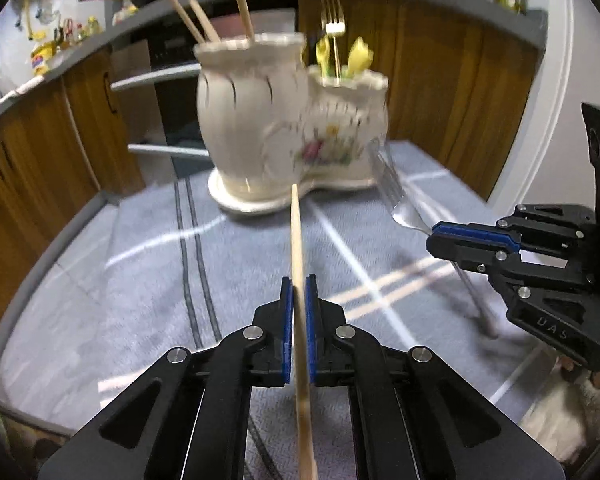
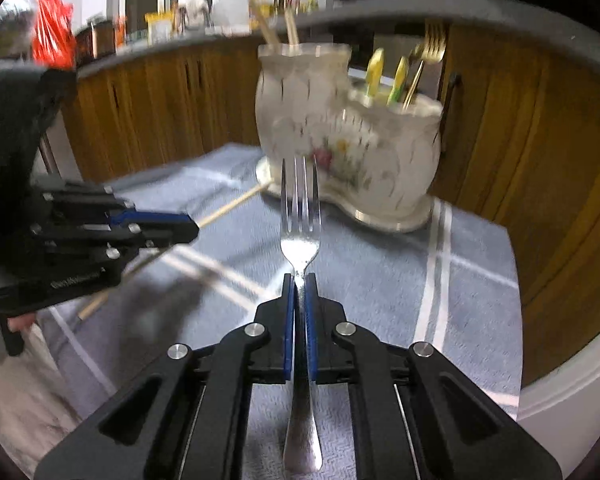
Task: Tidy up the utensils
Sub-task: 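Carry the chopstick over the tall cup while the right tool carries the silver fork over the small cup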
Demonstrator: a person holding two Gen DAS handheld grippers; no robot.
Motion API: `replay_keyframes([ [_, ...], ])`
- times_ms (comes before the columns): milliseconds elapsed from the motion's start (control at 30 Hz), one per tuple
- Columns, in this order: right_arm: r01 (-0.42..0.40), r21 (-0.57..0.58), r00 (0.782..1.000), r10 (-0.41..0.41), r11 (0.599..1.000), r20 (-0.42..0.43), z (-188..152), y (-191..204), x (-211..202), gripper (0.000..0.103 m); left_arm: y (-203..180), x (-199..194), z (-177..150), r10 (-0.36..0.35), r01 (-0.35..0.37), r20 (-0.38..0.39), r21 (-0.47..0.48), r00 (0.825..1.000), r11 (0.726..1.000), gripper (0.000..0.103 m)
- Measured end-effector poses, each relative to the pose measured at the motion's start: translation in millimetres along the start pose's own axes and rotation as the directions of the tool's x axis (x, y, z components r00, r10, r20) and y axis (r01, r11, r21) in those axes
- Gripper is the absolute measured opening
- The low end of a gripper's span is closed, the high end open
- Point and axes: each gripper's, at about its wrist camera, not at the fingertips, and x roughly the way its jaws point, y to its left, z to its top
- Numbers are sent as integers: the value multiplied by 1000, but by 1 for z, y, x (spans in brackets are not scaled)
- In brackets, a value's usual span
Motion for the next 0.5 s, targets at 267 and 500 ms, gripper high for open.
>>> replay_keyframes([
  [267, -12, -6, 969, 13, 1000, 245, 17, 2, -38, 5, -3, -45, 17, -63, 62, 191, 11, 980, 998, 7],
  [500, 22, 26, 883, -32, 999, 469, 54, 1, -72, 5, 10, -87, 56, -70, 88, 418, -25, 906, 996, 6],
])
